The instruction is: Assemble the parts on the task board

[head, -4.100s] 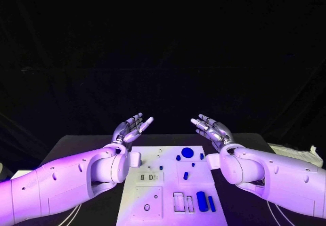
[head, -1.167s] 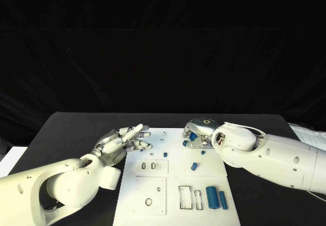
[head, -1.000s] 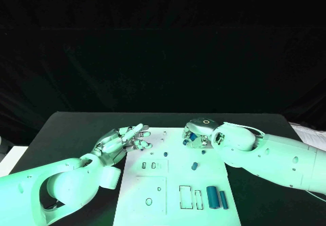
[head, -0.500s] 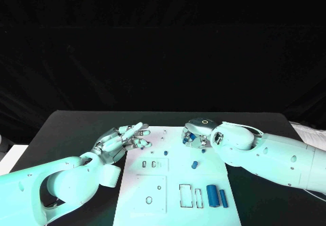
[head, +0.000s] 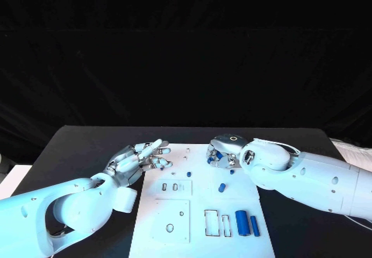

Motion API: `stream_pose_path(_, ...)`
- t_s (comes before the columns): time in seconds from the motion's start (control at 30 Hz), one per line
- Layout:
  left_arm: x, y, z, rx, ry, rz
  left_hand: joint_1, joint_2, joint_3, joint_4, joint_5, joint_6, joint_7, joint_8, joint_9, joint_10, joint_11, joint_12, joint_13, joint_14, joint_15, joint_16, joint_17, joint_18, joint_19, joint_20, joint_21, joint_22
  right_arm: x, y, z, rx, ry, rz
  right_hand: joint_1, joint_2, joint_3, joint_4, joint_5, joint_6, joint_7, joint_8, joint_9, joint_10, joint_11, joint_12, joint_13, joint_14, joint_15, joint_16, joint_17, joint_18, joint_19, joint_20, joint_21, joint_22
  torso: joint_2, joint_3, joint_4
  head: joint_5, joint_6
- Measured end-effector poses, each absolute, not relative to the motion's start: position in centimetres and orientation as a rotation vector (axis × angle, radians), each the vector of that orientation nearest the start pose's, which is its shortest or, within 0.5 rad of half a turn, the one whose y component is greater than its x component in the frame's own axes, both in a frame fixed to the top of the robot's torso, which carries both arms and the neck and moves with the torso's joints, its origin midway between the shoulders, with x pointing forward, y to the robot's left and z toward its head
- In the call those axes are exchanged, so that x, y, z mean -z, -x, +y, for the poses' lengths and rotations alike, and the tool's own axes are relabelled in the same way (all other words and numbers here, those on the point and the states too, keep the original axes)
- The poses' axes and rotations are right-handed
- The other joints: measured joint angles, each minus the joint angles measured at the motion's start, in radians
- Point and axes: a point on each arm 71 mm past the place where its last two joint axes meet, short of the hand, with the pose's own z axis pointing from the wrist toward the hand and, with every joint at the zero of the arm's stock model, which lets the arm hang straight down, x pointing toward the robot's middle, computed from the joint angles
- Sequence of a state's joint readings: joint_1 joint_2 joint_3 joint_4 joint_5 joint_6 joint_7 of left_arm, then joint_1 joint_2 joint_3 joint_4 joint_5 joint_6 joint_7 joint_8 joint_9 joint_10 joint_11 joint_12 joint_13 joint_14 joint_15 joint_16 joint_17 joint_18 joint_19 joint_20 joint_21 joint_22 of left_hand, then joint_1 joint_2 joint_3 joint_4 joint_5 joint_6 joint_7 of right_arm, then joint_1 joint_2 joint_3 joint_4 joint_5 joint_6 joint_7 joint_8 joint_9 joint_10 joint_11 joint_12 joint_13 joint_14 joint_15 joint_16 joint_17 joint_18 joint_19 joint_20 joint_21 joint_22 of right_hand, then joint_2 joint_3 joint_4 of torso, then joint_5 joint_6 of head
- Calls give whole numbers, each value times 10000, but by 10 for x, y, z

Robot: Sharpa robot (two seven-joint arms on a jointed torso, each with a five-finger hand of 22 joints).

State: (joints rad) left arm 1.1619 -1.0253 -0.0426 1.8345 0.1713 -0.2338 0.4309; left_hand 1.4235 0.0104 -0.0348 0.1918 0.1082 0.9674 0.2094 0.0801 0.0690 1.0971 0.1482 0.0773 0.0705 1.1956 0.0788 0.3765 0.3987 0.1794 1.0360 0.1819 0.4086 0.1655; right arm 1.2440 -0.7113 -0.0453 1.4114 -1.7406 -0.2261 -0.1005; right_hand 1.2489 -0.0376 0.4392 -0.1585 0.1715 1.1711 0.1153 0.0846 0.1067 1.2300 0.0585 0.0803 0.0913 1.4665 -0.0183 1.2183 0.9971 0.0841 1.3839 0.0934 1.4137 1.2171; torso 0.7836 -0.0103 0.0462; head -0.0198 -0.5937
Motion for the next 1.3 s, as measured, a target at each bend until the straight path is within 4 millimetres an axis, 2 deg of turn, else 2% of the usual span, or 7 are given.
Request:
stream_pose_path(0.37,172,-423,211,17595,13094,14320,80,80,3,-59,0,-30,29,0,0,0,0,0,1,-35,35,0,29,0,-36,36,1,-11,158,-512,-150,-5394,4304,14976,0,3,1,1,-39,-3,0,-1,5,29,-29,-43,-21,0,0,0,-2,1,0,0,0,-1,-5,1,11,45,104)
stream_pose_path(0.67,173,-424,213,17527,13106,14278,80,80,30,-86,0,-29,29,0,1,0,0,0,1,-72,-3,0,40,0,-36,36,1,-10,154,-521,-133,-5570,4041,14494,37,37,70,-13,-71,-8,2,-23,5,28,-29,-80,-75,0,1,38,-3,1,0,-1,-1,25,20,-8,37,67,108)
stream_pose_path(1.0,172,-425,213,17518,13095,14249,80,80,30,-86,0,-29,29,0,1,0,0,0,1,-72,-3,0,39,0,-36,36,1,-19,151,-528,-114,-5731,3981,14213,38,35,114,30,-116,-26,15,-83,6,27,-28,-94,-74,0,1,38,6,0,0,-1,38,25,128,-55,140,20,172)
stream_pose_path(1.3,171,-425,213,17531,13084,14244,80,80,30,-85,0,-29,28,-37,1,0,0,0,1,-105,31,0,38,-1,-35,36,2,-18,153,-534,-108,-5657,3966,14237,38,34,194,110,-136,-60,25,-107,16,26,-27,-118,-74,0,2,38,6,1,0,-1,38,36,235,-91,172,2,187)
